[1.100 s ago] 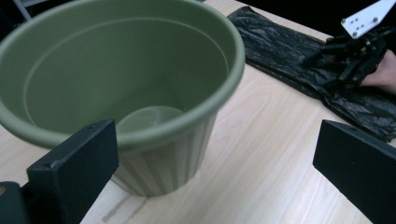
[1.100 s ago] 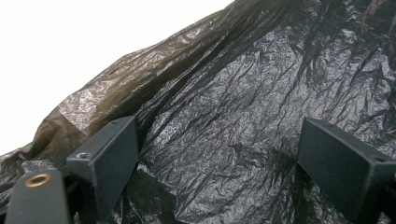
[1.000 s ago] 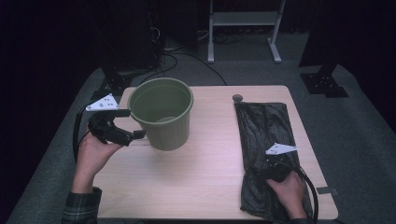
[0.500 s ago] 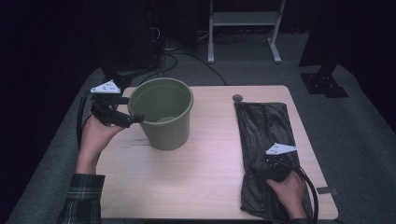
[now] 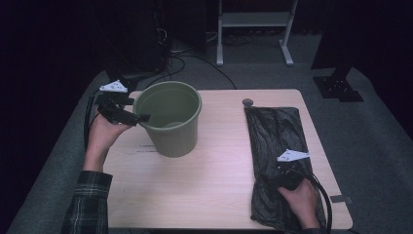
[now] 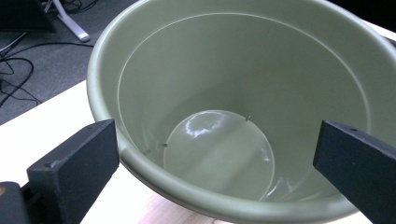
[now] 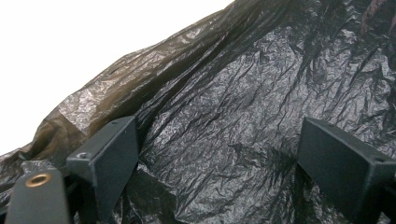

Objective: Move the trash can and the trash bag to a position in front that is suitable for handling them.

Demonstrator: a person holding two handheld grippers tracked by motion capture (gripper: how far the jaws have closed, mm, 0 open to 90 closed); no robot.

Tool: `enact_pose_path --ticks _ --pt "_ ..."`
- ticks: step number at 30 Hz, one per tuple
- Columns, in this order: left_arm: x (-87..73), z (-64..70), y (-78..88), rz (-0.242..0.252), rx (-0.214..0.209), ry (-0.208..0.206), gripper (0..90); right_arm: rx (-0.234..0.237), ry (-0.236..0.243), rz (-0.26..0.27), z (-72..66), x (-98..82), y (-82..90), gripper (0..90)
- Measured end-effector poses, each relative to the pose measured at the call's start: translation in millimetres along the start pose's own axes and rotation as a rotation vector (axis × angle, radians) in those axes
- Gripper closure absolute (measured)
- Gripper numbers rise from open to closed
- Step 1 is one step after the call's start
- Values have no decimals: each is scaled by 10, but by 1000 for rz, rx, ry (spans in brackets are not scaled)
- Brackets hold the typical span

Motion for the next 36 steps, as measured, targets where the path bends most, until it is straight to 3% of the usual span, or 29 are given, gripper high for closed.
enact_pose_path --ticks 7,13,17,22,29,36 --pt "-23 -113 -106 -41 18 23 0 -1 0 0 0 0 0 114" --pt "-47 -166 -170 -67 -1 44 0 0 1 0 1 -1 0 114" --pt "-42 -133 -186 -74 18 38 0 0 1 0 0 0 0 113" --pt "-41 -78 -195 -89 9 27 0 0 1 0 0 -1 1 114" --pt "-42 69 -225 -99 -25 -2 0 -1 1 1 1 0 0 114" --pt "-85 244 -256 -72 -60 -24 0 0 0 0 0 0 0 114"
Point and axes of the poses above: each handheld gripper's, and its own axes: y roughly backward along the jaws, x roughly out of its top, z roughly to its right, the point moved 2 cm from there along -y, roughly forward along the jaws, and after that the axes turned 9 degrees about y, right-handed, at the moved point
